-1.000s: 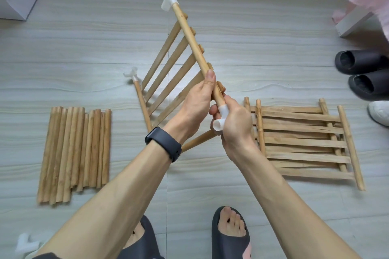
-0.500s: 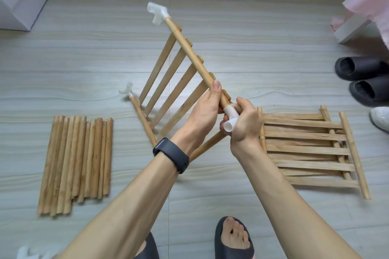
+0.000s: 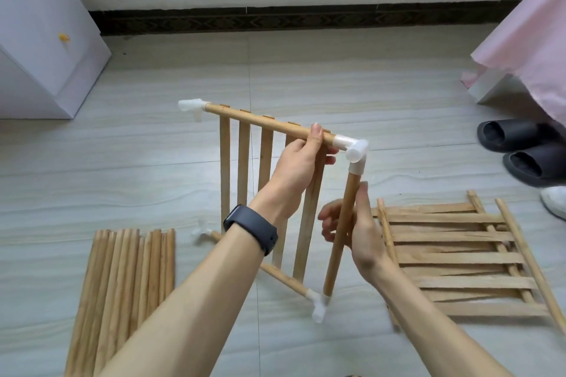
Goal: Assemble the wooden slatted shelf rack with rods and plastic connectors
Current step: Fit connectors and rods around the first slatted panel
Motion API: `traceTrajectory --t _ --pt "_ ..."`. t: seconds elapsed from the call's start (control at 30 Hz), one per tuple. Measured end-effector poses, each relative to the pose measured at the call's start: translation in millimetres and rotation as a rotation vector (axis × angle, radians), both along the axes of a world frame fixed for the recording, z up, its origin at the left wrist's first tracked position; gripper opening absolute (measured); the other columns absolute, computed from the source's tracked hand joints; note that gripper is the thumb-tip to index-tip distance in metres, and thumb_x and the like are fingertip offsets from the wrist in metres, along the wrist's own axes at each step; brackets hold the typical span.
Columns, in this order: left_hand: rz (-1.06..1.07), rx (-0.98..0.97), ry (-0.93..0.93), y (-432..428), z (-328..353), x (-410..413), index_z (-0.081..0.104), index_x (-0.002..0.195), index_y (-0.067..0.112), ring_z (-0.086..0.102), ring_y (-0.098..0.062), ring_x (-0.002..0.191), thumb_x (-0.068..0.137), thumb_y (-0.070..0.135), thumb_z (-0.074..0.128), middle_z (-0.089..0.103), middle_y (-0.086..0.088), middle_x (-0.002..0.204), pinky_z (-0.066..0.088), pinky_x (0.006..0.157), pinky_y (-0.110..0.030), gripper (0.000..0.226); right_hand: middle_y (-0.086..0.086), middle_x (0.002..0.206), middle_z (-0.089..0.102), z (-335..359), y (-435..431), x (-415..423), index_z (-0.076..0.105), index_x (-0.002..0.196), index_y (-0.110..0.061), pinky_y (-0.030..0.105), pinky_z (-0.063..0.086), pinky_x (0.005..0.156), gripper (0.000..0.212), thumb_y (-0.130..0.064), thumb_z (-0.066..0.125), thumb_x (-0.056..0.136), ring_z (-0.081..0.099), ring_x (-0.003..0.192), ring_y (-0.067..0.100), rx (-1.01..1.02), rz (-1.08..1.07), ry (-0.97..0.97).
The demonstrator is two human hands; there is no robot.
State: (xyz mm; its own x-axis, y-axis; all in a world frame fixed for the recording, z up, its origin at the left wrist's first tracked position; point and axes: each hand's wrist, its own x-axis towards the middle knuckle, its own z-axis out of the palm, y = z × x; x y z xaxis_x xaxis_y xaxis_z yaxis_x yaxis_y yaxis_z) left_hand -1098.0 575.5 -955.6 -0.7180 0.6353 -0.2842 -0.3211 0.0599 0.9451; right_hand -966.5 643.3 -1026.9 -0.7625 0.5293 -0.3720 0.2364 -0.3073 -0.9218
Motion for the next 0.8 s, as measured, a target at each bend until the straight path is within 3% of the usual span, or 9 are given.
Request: traceTrajectory --t 0.1,0.2,0.3,0.4,0.5,0.6,0.7,0.77,0.8 --pt "-0.052 -0.039 0.128 3.2 3.7 1.4 0.066 0.114 0.021 0.071 -0.009 0.097 0.1 0.06 0.045 0.075 0.004 0.101 0.052 0.087 -0.024 0.047 0.003 0.064 0.053 -7.6 -5.1 6.0 0.067 0.066 -0.013 0.027 0.04 0.054 0.085 -0.088 0.031 0.083 0.047 0.053 0.015 -0.097 -0.062 0.004" --pt "-0.252 -0.175 0.243 -14.6 -22.8 19.9 0.054 0.118 0.046 0.064 -0.001 0.104 0.088 0.063 0.062 0.066 0.012 0.113 0.051 0.087 -0.02 0.034 0.001 0.059 0.045 -8.5 -4.3 3.5 0.053 0.057 -0.019 0.027 0.031 0.049 0.069 -0.083 0.043 0.079 0.037 0.047 0.015 -0.231 -0.184 0.045" --pt "-0.425 -0.393 0.187 -46.5 -67.9 46.4 0.035 0.148 0.036 0.049 -0.012 0.125 0.063 0.047 0.077 0.045 0.013 0.129 0.045 0.099 -0.026 0.095 -0.001 0.057 0.039 -16.2 -4.9 2.1 0.049 0.054 -0.021 0.026 0.029 0.048 0.065 -0.072 0.037 0.093 0.033 0.045 0.014 -0.357 -0.269 0.096" --pt "-0.63 -0.714 0.22 -76.4 -113.4 68.6 0.016 0.154 0.026 0.037 -0.027 0.135 0.058 0.036 0.082 0.037 -0.004 0.142 0.039 0.11 -0.04 0.117 -0.003 0.054 0.038 -27.0 -7.5 5.3 0.055 0.052 -0.026 0.026 0.026 0.048 0.067 -0.068 0.033 0.1 0.032 0.043 0.012 -0.445 -0.39 0.088" --pt "-0.669 -0.929 0.4 -100.0 -144.4 86.9 0.027 0.14 0.02 0.044 -0.031 0.124 0.058 0.044 0.085 0.043 -0.008 0.131 0.043 0.102 -0.04 0.103 -0.005 0.053 0.04 -43.6 -15.6 10.7 0.066 0.051 -0.033 0.022 0.034 0.045 0.069 -0.064 0.031 0.102 0.037 0.043 0.011 -0.488 -0.432 0.071" --pt "-0.612 -1.039 0.57 -119.4 -161.3 90.0 0.033 0.127 0.018 0.048 -0.032 0.115 0.06 0.041 0.079 0.046 -0.008 0.123 0.044 0.094 -0.038 0.084 0.003 0.064 0.053 -67.7 -29.1 20.5 0.061 0.071 -0.012 0.03 0.046 0.064 0.069 -0.063 0.028 0.104 0.052 0.055 0.018 -0.485 -0.398 -0.099" --pt "-0.631 -1.088 0.637 -146.3 -172.8 74.9 0.035 0.124 0.018 0.047 -0.03 0.111 0.061 0.039 0.078 0.048 -0.007 0.12 0.044 0.094 -0.037 0.079 0.005 0.083 0.071 -86.3 -33.9 45.7 0.069 0.084 -0.011 0.038 0.053 0.08 0.062 -0.053 0.03 0.108 0.068 0.082 0.022 -0.15 -0.197 -0.422" --pt "-0.706 -1.156 0.689 -166.7 -179.0 60.3 0.036 0.124 0.017 0.047 -0.03 0.111 0.062 0.039 0.078 0.049 -0.007 0.12 0.043 0.094 -0.036 0.078 -0.005 0.08 0.07 -93.9 -34.8 70.4 0.067 0.08 -0.024 0.035 0.052 0.075 0.037 -0.045 0.048 0.104 0.067 0.082 0.018 0.388 0.087 -0.536" --pt "-0.746 -1.195 0.716 -176.3 -181.9 53.5 0.037 0.124 0.017 0.046 -0.03 0.111 0.063 0.038 0.078 0.05 -0.007 0.12 0.041 0.093 -0.035 0.076 -0.008 0.076 0.067 -96.6 -34.7 79.7 0.064 0.077 -0.027 0.03 0.05 0.07 0.028 -0.043 0.057 0.099 0.063 0.079 0.013 0.669 0.199 -0.489"
